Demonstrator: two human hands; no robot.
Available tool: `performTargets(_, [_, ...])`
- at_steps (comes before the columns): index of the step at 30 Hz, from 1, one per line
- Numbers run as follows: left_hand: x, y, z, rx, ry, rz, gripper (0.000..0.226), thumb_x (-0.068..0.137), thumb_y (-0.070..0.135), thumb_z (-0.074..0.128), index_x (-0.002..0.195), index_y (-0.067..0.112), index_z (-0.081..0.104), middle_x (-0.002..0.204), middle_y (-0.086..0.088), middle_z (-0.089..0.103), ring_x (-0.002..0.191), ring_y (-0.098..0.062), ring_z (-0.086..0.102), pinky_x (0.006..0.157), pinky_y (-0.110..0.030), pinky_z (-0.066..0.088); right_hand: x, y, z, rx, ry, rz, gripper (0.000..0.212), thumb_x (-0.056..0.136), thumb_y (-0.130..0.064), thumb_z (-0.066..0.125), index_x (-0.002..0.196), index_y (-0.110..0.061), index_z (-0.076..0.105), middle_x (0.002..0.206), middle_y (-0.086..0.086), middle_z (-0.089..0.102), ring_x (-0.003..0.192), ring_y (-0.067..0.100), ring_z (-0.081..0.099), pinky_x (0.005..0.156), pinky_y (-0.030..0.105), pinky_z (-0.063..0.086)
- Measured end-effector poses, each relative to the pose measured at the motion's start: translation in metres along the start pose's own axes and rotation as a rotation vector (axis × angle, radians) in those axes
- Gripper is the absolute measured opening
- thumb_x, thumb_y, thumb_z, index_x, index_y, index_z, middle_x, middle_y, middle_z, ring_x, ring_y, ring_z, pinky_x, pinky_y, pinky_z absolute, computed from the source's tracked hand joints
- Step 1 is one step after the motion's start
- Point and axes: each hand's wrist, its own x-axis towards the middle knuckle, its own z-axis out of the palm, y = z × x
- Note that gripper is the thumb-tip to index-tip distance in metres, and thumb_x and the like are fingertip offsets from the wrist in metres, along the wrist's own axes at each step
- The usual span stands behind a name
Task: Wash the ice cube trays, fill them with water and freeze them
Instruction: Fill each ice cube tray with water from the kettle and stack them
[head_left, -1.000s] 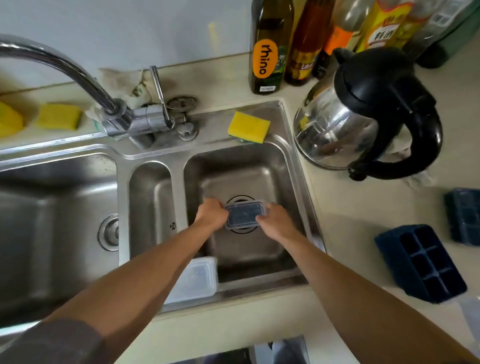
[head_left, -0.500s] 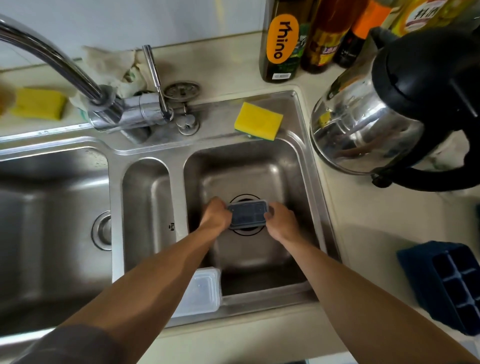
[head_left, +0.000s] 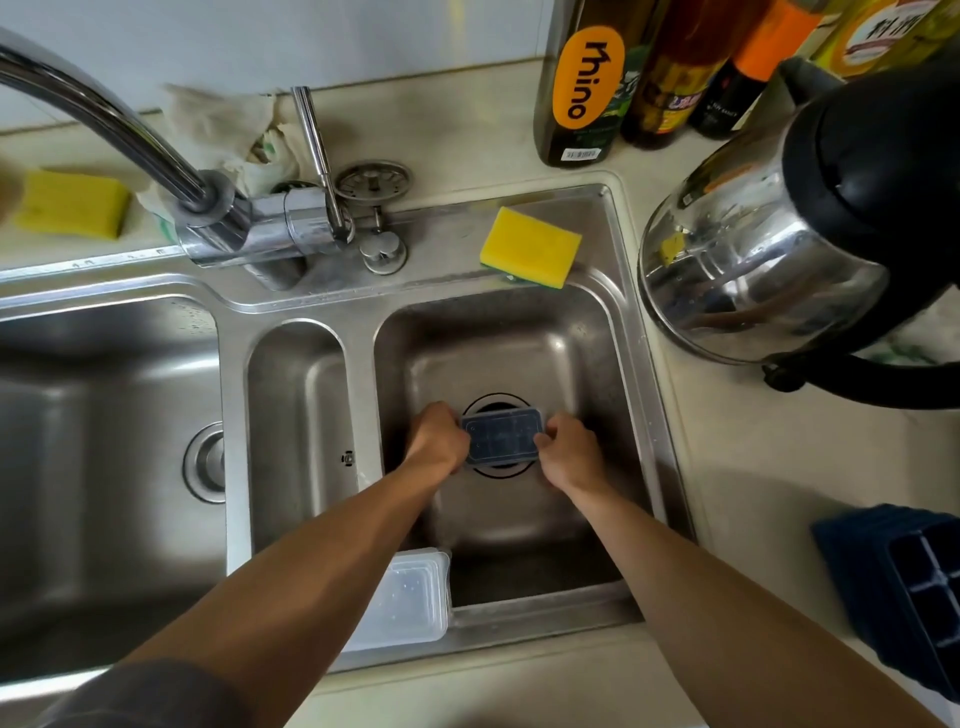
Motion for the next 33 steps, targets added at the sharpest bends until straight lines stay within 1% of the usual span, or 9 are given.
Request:
performTargets(3, [0.002,0.000,0.001,-0.025,-0.013,-0.018,0.009,0.092,0.005,0.063,0.098,0.006,0.069,0.087,-0.014,0.069,0.077,-0.029,0.069,0.053,-0.032,0.053,0.001,-0.002,0.000,-0.005,-0.010,0.021,0.012,0.102,-0.020,0.059,0.097,-0.011,0.064,0.090,0.004,0.062,0.091,0.026,0.064,0.070,0.030,0.045])
performTargets(5, [0.004,0.001,0.000,-0.033,-0.017,-0.025,0.008,0.093,0.003,0.061,0.090,0.008,0.067,0.086,-0.015,0.068,0.079,-0.033,0.070,0.059,-0.038,0.060,0.003,-0.003,0.000,0.000,-0.017,0.032,0.015,0.103,-0.019,0.058,0.102,-0.006,0.066,0.095,0.009,0.066,0.095,0.029,0.067,0.073,0.035,0.050])
performTargets(8, [0.007,0.001,-0.001,-0.012,-0.038,-0.022,0.021,0.093,0.002,0.060,0.077,0.014,0.061,0.086,-0.015,0.069,0.082,-0.034,0.071,0.071,-0.045,0.063,0.003,-0.004,0.000,0.034,-0.029,0.047,0.018,0.103,-0.020,0.057,0.106,-0.006,0.067,0.100,0.012,0.069,0.094,0.030,0.069,0.082,0.044,0.061])
performTargets(10, [0.008,-0.001,-0.002,-0.023,-0.039,-0.028,0.024,0.093,0.001,0.060,0.074,0.016,0.060,0.084,-0.014,0.068,0.080,-0.033,0.071,0.072,-0.047,0.064,0.002,-0.003,-0.001,0.058,-0.033,0.051,0.016,0.103,-0.020,0.058,0.105,-0.006,0.067,0.100,0.012,0.069,0.094,0.030,0.070,0.083,0.049,0.062])
performTargets(16, [0.009,-0.005,0.001,-0.029,-0.004,-0.028,0.032,0.093,0.000,0.059,0.066,0.019,0.058,0.073,-0.007,0.063,0.079,-0.030,0.070,0.072,-0.041,0.063,-0.004,-0.005,-0.003,0.047,-0.030,0.046,0.018,0.102,-0.021,0.060,0.105,-0.005,0.069,0.101,0.013,0.070,0.095,0.030,0.070,0.083,0.049,0.062])
performTargets(21, [0.009,-0.005,0.003,-0.035,-0.022,-0.049,0.016,0.093,0.002,0.060,0.084,0.008,0.072,0.073,-0.006,0.065,0.072,-0.026,0.068,0.065,-0.034,0.059,-0.005,-0.007,-0.005,0.064,-0.038,0.058,0.018,0.102,-0.021,0.060,0.105,-0.006,0.069,0.102,0.014,0.070,0.096,0.031,0.070,0.083,0.050,0.062])
performTargets(24, [0.009,-0.002,0.002,-0.059,-0.043,-0.083,0.019,0.094,0.000,0.057,0.082,0.011,0.068,0.079,-0.012,0.067,0.074,-0.032,0.070,0.064,-0.041,0.063,-0.006,-0.006,-0.005,0.068,-0.048,0.056,0.019,0.102,-0.023,0.060,0.103,-0.005,0.069,0.100,0.013,0.069,0.096,0.031,0.069,0.084,0.051,0.061])
performTargets(28, [0.011,0.002,0.001,-0.097,-0.083,-0.119,0.018,0.098,-0.001,0.053,0.104,0.006,0.069,0.096,-0.019,0.069,0.082,-0.038,0.071,0.070,-0.048,0.064,-0.006,-0.003,-0.005,0.069,-0.034,0.040,0.017,0.102,-0.025,0.061,0.094,-0.012,0.067,0.090,0.008,0.068,0.090,0.029,0.071,0.080,0.049,0.062])
performTargets(33, [-0.003,0.004,0.000,-0.089,-0.082,-0.091,0.022,0.099,0.000,0.052,0.115,0.001,0.067,0.102,-0.021,0.067,0.089,-0.041,0.069,0.074,-0.050,0.063,-0.011,-0.005,-0.007,0.072,-0.053,0.048,0.017,0.103,-0.023,0.060,0.101,-0.009,0.069,0.097,0.012,0.071,0.093,0.031,0.072,0.084,0.050,0.062])
